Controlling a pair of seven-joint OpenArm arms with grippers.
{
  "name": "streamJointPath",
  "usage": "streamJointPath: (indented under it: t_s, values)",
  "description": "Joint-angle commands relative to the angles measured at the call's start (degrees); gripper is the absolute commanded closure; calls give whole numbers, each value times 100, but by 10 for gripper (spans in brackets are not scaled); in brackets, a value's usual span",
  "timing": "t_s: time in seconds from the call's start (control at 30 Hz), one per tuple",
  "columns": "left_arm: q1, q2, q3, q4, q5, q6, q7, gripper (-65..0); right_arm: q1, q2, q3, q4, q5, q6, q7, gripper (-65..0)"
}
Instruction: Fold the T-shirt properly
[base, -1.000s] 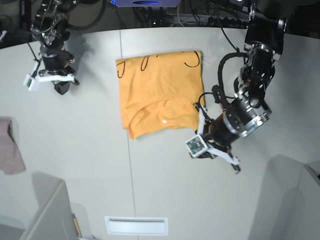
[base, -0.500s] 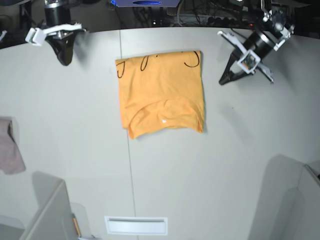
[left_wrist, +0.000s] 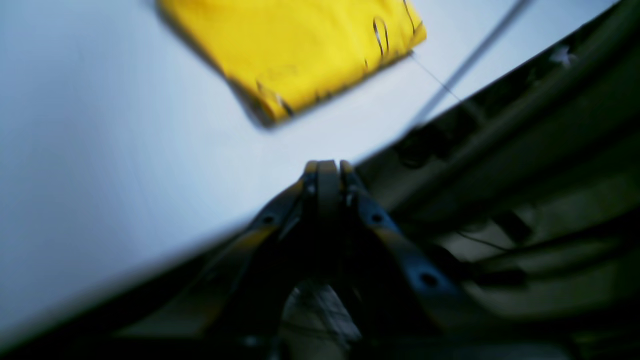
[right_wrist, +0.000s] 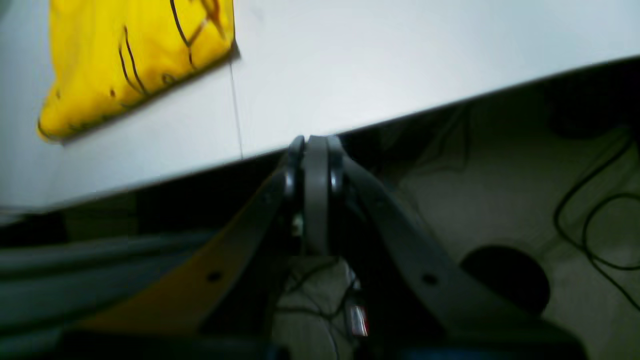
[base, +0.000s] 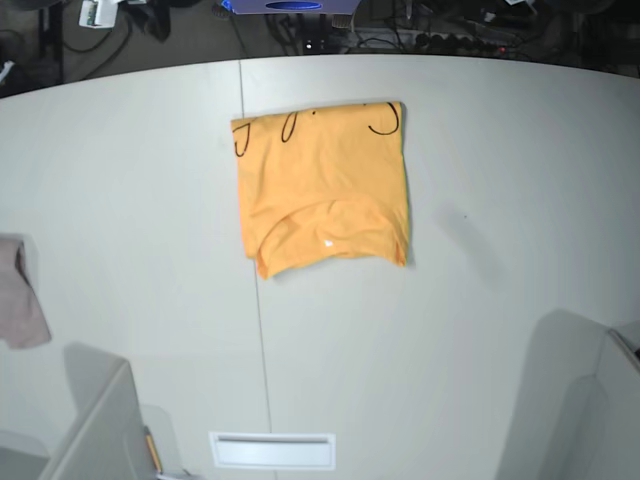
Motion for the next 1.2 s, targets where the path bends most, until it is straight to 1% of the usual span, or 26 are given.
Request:
streamJointPath:
  t_s: [0.0, 0.07, 0.17, 0.23, 0.3, 0.37, 0.47, 0.53, 0.6, 0.67, 0.7, 0.73, 0.77, 0.83, 0.87, 0.9, 0.93, 0.97, 1.03, 1.1, 1.17]
  values:
    - [73, -24, 84, -386, -35, -49, -262, 0, -114, 40, -88, -72, 53, 40, -138, 0]
    - [-155, -24, 400, -1326, -35, -49, -649, 0, -17, 154, -264, -397, 53, 40, -736, 0]
    - [-586, -24, 849, -2689, -35, -49, -1053, 0, 431, 216, -589, -1241, 53, 40, -1307, 0]
    - [-929, 2, 1095, -3568, -35, -49, -1167, 0, 862, 216, -747, -2006, 53, 40, -1474, 0]
    - [-1359, 37, 1359, -4447, -35, -49, -1194, 0, 1336, 207, -747, -2815, 53, 40, -1606, 0]
    - [-1869, 152, 1684, -5379, -44, -49, -1194, 0, 1820, 207, -791, -3615, 53, 40, -1720, 0]
    - [-2669, 240, 2159, -6759, -44, -19, -1194, 0, 2488, 181, -800, -4793, 9, 40, -1720, 0]
    - [-3223, 336, 2484, -7726, -44, 333, -1202, 0, 3024, 181, -800, -5689, 0, 40, -1711, 0]
    - [-3803, 389, 2844, -8676, -44, 676, -1202, 0, 3666, 181, -800, -6868, 0, 40, -1685, 0]
    - [-4348, 495, 3108, -9440, -44, 878, -1132, 0, 4273, 181, -800, -8019, -132, 40, -1465, 0]
    - [-4551, 547, 3196, -9559, -44, 948, -1000, 0, 4501, 181, -800, -8468, -282, 40, -1281, 0]
    - [-4788, 591, 3293, -9559, -44, 1028, -745, 0, 4695, 181, -800, -8872, -519, 40, -1017, 0]
    - [-4999, 626, 3381, -9559, -44, 1115, -367, 0, 4870, 163, -800, -9250, -835, 40, -621, 0]
    - [-5272, 653, 3460, -9559, -44, 1256, 441, 0, 5090, -13, -800, -9839, -1512, 40, 267, 0]
    - [-5333, 662, 3442, -9559, -44, 1318, 758, 0, 5152, -92, -800, -10041, -1864, -21, 680, 0]
    - [-5386, 662, 3433, -9559, -79, 1379, 1083, 0, 5205, -180, -800, -10235, -2339, -162, 1128, 0]
    - [-5395, 662, 3416, -9432, -97, 1441, 1347, 0, 5240, -276, -800, -10375, -2849, -373, 1462, 0]
    - [-5403, 653, 3407, -9273, -105, 1502, 1514, 0, 5257, -355, -791, -10489, -3306, -672, 1673, 0]
    - [-5412, 662, 3407, -9098, -114, 1608, 1628, 0, 5266, -487, -747, -10569, -3991, -1305, 1752, 0]
    - [-5412, 688, 3425, -9089, -114, 1748, 1611, 0, 5275, -619, -747, -10604, -4282, -1841, 1761, 0]
    - [-5412, 767, 3425, -9089, -79, 1828, 1611, 0, 5275, -707, -747, -10604, -4299, -2122, 1770, 0]
